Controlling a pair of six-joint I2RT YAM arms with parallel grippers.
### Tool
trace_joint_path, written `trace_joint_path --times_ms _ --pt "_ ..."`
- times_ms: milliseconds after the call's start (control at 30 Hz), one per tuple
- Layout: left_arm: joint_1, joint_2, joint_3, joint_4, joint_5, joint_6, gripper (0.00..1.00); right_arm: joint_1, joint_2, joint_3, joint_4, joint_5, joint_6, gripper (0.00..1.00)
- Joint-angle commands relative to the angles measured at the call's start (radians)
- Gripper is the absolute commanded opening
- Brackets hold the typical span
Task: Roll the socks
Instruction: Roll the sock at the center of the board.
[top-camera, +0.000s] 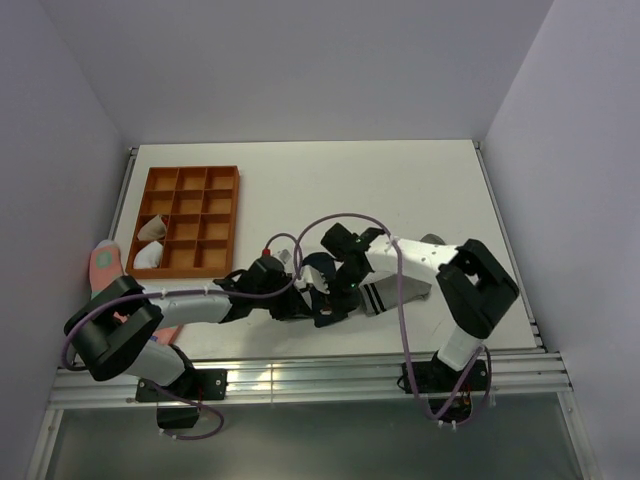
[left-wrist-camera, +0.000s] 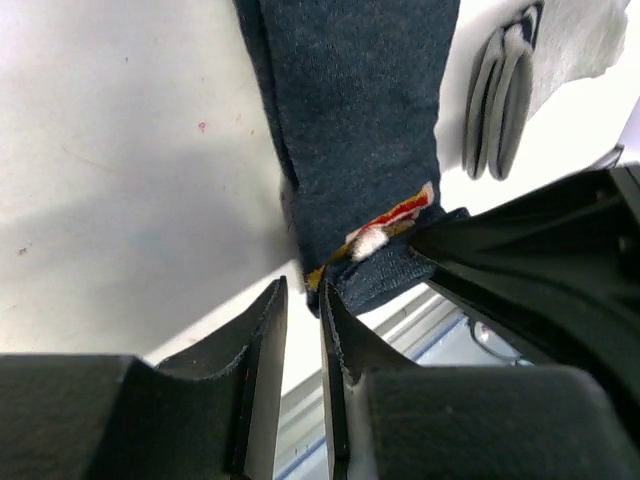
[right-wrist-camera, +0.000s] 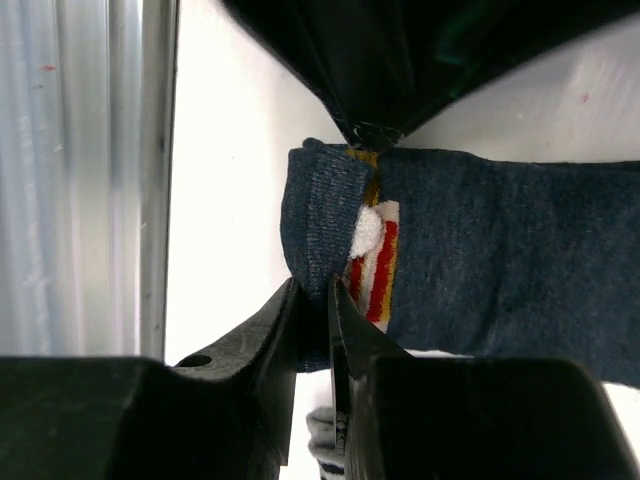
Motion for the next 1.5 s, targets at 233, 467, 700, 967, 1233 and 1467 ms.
trace_joint_path --times_ms 233,467,700,967,1233,1467 --pt "-0.086 -0.081 -0.092 0.257 -0.263 0.027 0.25 -0.15 0.314 0.29 -0.437 -0.255 -0.17 0.22" --pt "-0.143 -0.105 -0.132 0.428 -0.384 0.171 0.33 -0.195 0.426 0.399 -0.519 -0.281 -0.093 0.22" --pt "-0.161 -0.014 -0.197 0.748 -0.314 0.372 0.37 -0.213 0.469 0.402 -0.528 -0.279 -0.067 0.22" --pt "-0.167 0.095 -0.207 0.943 -0.195 0.484 0.46 -0.235 0.505 0.419 -0.565 -0.296 -0.078 0.22" --pt "-0.167 0.206 -0.179 1.011 -0.098 0.467 0.47 -0.258 0.503 0.399 -0.513 -0.304 -0.006 0.22" --pt "-0.17 0.254 -0.173 1.028 -0.065 0.461 0.5 -0.278 0.503 0.375 -0.461 -0.295 0.051 0.21"
